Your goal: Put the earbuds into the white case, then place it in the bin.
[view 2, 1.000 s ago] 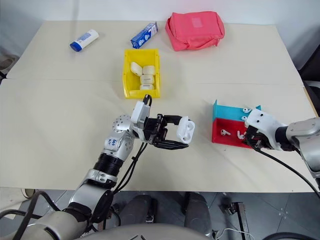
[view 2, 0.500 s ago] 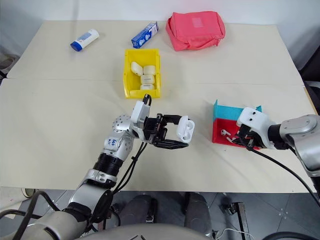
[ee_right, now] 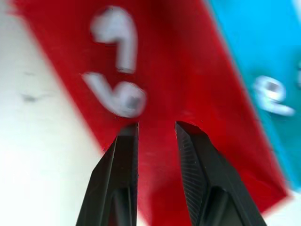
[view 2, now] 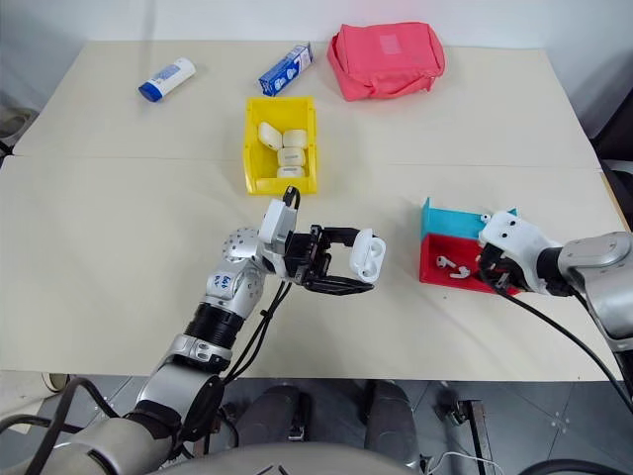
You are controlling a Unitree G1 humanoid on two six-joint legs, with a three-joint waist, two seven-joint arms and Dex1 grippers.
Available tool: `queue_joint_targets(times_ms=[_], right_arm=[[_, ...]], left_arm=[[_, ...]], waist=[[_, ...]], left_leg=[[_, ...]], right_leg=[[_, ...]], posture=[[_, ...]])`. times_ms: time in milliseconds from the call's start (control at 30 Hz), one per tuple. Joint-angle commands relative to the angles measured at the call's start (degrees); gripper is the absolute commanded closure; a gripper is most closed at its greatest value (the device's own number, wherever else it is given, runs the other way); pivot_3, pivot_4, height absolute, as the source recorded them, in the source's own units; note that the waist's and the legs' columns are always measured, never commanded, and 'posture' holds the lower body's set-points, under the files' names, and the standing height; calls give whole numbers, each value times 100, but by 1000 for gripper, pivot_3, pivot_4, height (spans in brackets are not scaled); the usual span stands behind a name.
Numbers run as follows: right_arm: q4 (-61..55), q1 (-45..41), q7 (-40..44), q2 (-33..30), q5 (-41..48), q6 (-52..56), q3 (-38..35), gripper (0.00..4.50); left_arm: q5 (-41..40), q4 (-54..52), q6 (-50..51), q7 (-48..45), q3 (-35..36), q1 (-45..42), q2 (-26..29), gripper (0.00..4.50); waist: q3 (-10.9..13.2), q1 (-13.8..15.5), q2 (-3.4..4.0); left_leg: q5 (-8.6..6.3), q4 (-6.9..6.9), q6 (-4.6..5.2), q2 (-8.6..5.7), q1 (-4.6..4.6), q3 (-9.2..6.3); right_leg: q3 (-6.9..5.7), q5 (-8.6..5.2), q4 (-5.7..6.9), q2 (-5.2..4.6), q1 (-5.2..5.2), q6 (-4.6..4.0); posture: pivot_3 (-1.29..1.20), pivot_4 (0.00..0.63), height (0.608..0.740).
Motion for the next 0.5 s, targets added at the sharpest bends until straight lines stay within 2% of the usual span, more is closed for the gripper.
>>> queue_joint_targets(times_ms=[33,200,500], right_arm=[[118,-170,-151,58,-142,-110,-54,3244],[-129,-162,-78,-42,-38,27,-218,3244],[-1397,141,-261,111,514,930,-575,3244]], left_arm=[[-75,-54,-51,27,35,-112,-37,1699],[-71,-58,-57,45,43,-110,-35,1699],[-83,-110,-31,44,37,-66,-14,1699]], waist=[[0,1,0],[0,5,0],[2,24,2]], left_leg=[[0,0,0,1,0,0],[0,0,0,0,-2,-1],[-1,0,1,2,-2,-3]], right_leg=[[-1,0,0,1,0,0],[-1,0,1,1,0,0],[-1,0,-10,0,1,-1]], posture=[[0,150,740],[0,150,740],[0,150,740]])
